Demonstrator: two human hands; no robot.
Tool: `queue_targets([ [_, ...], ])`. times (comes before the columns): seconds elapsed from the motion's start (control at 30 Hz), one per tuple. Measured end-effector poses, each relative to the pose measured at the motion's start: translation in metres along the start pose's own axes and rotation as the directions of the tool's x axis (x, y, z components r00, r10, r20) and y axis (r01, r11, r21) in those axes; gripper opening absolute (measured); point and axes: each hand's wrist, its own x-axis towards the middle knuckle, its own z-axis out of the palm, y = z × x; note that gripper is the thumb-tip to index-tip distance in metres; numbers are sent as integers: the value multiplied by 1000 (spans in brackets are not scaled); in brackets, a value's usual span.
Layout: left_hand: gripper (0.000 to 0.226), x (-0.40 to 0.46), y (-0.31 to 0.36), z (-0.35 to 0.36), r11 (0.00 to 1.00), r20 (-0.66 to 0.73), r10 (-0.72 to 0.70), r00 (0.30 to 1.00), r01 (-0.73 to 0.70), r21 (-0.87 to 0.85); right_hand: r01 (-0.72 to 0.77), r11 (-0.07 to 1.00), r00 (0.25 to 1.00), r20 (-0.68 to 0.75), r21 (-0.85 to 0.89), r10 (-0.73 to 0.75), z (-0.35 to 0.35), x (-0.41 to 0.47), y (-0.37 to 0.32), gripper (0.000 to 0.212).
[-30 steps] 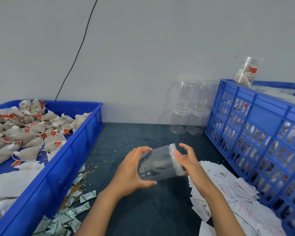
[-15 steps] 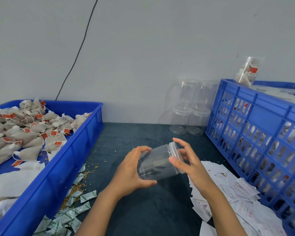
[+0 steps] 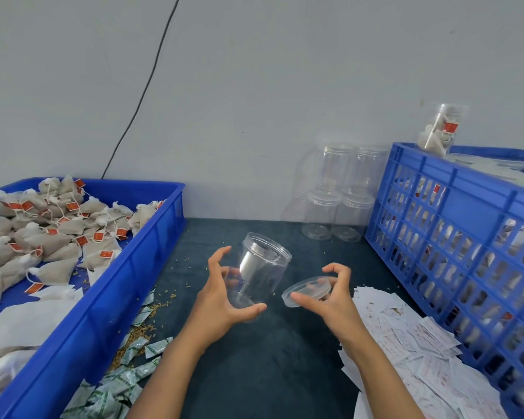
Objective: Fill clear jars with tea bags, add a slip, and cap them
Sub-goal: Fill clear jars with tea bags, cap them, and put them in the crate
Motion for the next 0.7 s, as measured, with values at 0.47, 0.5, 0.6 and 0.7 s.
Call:
queue_targets([
  [0.47,94,5,-16,-1,984,29,-175,984,176,-37,111,843,993,29,-527,-112,8,2,24,77],
  [0.5,94,5,-16,-1,981,30,-188,982,189,-39,104,837,994,27,-538,-107,8,3,24,77],
  [0.6,95,4,-14,-1,972,44,-225,973,228,-54,77,823,997,22,-562,-78,8,4,25,75],
  [0.7,91,8,-11,-5,962,116,-257,959,265,-64,63,757,998,52,-650,-39,8,6,22,67],
])
